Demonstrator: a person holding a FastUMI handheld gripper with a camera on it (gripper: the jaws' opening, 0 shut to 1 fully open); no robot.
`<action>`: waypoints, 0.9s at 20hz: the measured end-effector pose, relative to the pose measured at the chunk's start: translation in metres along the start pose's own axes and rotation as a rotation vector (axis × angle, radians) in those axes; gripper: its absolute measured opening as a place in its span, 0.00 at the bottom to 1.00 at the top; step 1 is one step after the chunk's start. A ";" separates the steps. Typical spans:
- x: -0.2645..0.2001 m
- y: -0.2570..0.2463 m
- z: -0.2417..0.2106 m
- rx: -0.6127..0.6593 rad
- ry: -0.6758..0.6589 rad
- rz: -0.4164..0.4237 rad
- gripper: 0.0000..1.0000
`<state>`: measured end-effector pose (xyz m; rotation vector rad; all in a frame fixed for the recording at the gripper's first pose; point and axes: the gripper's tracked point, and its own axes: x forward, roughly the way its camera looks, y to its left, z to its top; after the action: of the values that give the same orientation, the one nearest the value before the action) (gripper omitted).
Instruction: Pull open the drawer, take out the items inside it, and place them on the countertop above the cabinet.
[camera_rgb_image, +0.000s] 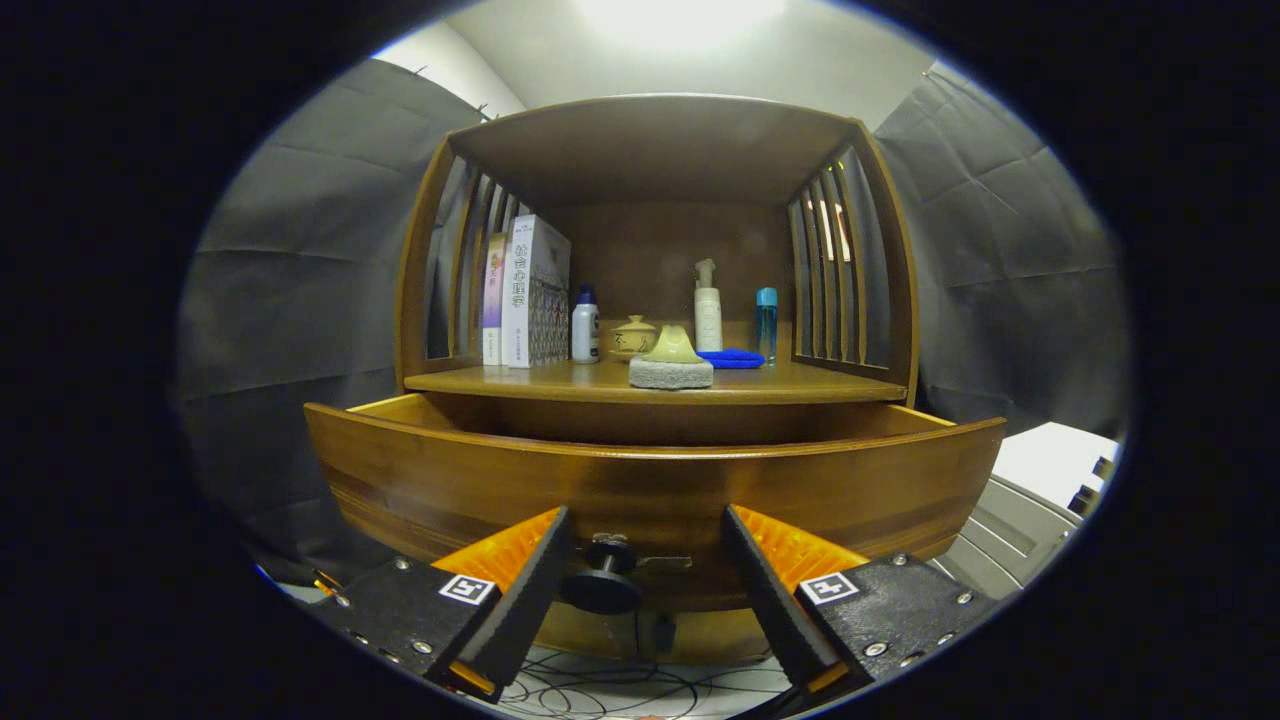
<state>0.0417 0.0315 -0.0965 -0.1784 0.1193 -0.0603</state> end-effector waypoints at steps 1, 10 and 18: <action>0.004 0.000 0.000 0.002 0.006 -0.003 0.95; 0.037 -0.001 0.004 0.010 0.025 -0.013 0.95; 0.063 -0.003 0.007 0.008 0.034 -0.035 0.95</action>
<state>0.1052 0.0254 -0.0965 -0.1716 0.1499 -0.0982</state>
